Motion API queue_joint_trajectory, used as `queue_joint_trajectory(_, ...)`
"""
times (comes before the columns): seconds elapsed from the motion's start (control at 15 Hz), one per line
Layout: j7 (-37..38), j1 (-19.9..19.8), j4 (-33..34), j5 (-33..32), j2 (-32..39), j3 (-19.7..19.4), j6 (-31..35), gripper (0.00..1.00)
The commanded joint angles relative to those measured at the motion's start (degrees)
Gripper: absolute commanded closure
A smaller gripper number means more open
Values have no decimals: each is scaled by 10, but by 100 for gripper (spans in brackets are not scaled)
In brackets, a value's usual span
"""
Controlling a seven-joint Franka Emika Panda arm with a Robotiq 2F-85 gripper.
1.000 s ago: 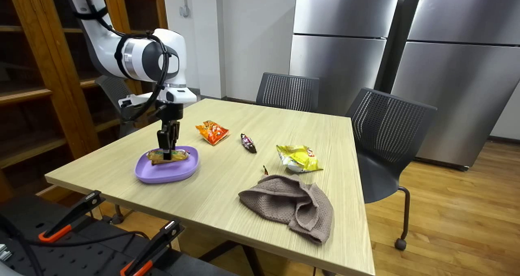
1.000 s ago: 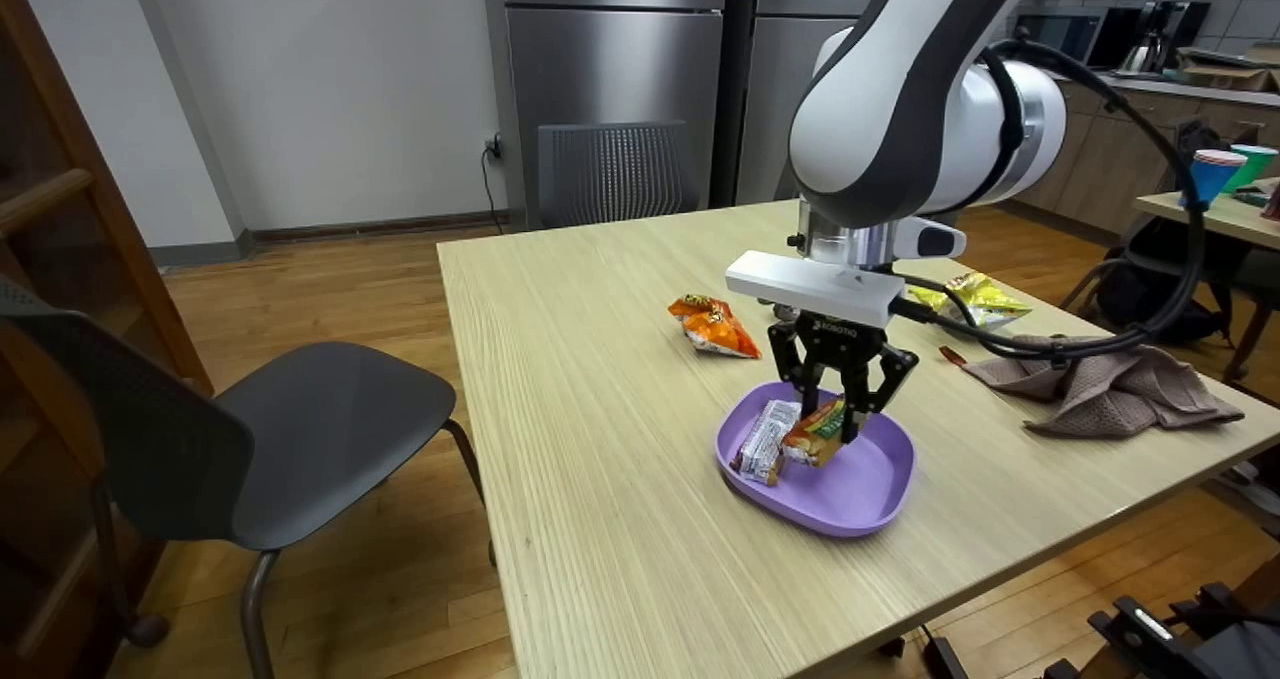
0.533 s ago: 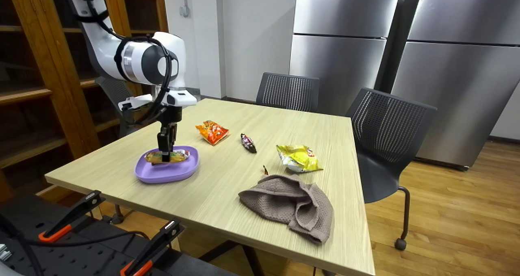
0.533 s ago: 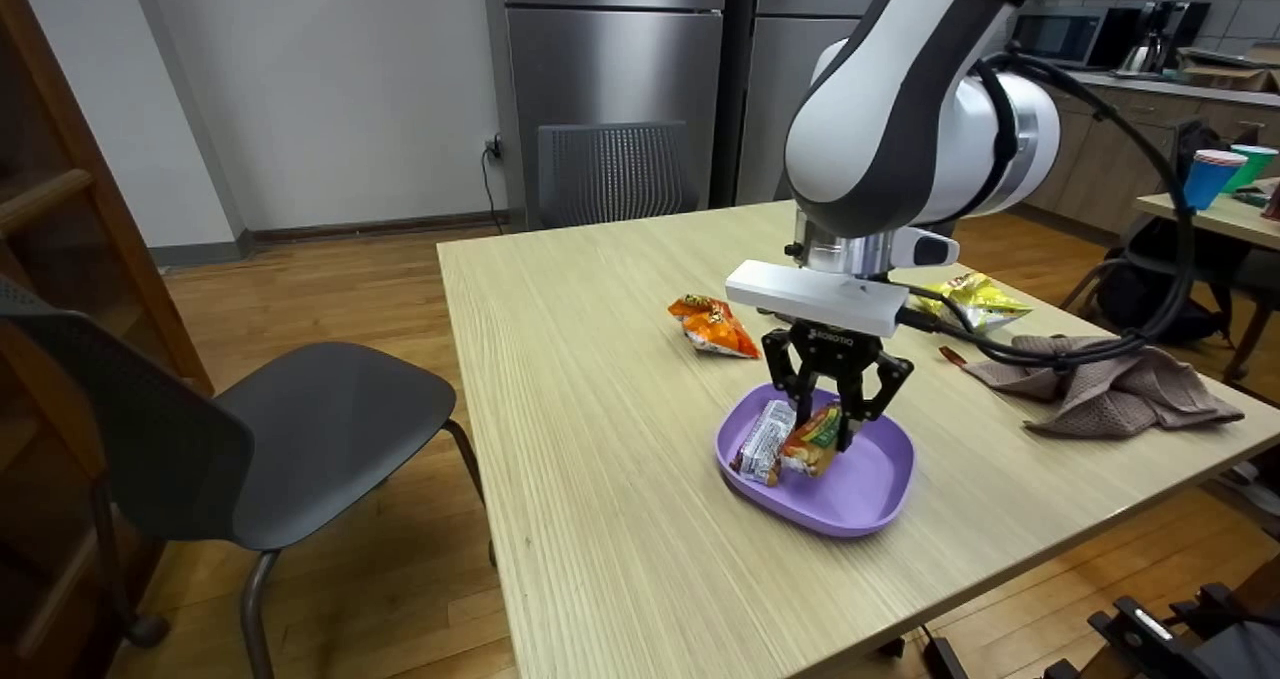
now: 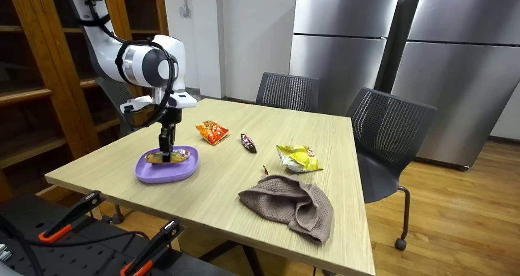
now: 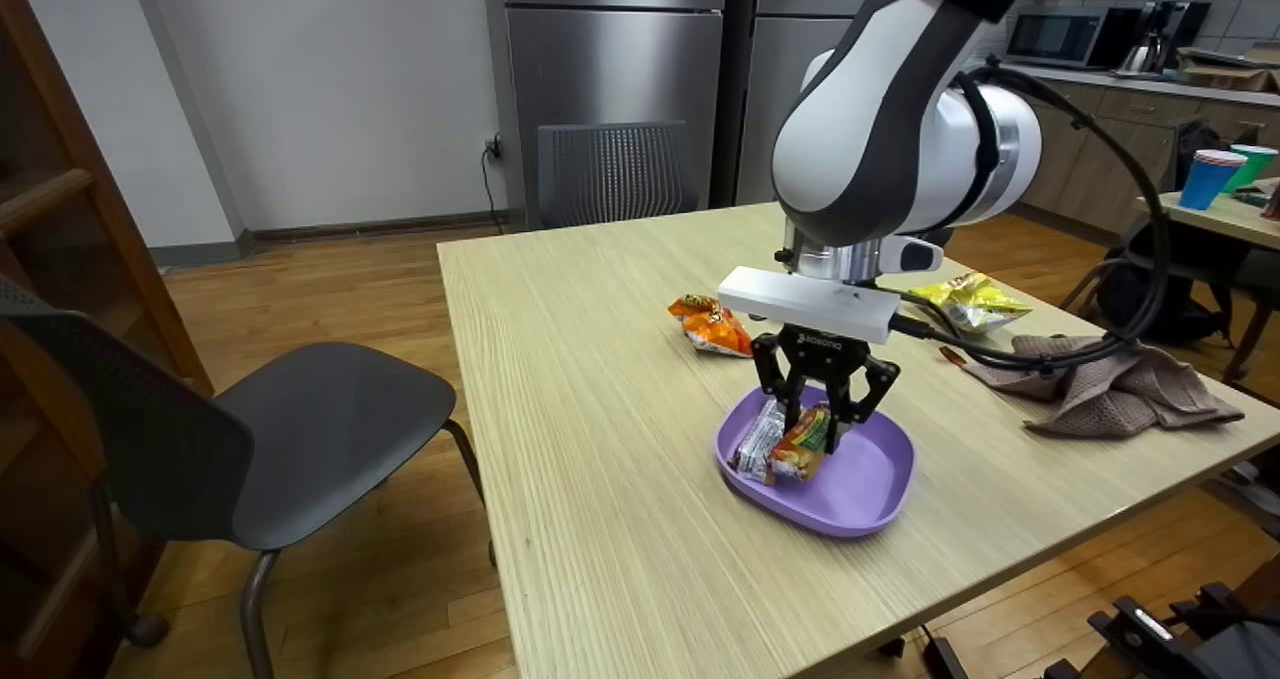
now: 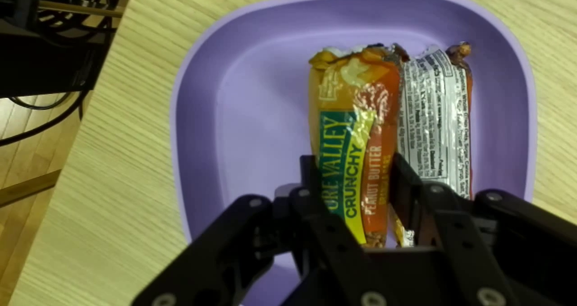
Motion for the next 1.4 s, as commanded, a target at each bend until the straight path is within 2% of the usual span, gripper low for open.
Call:
queue_joint_trajectory(0.0, -26, -10, 14, 15, 6, 12, 1, 84)
queue_joint_trajectory(0.07, -26, -9, 15, 15, 7, 11, 0, 84)
queue_joint_trajectory(0.13, -27, -9, 17, 16, 7, 12, -3, 65)
queue_joint_trajectory(0.2, -27, -9, 18, 16, 7, 12, -5, 34)
queue_joint_trajectory(0.27, -28, -9, 18, 16, 6, 12, -5, 33)
queue_joint_trajectory(0.53, -22, -4, 17, 12, 1, 8, -5, 5)
queue_joint_trajectory(0.67, -23, -5, 15, 13, -2, 8, 0, 0)
queue_joint_trajectory(1.33, -16, 2, 31, -4, -12, -11, -4, 0)
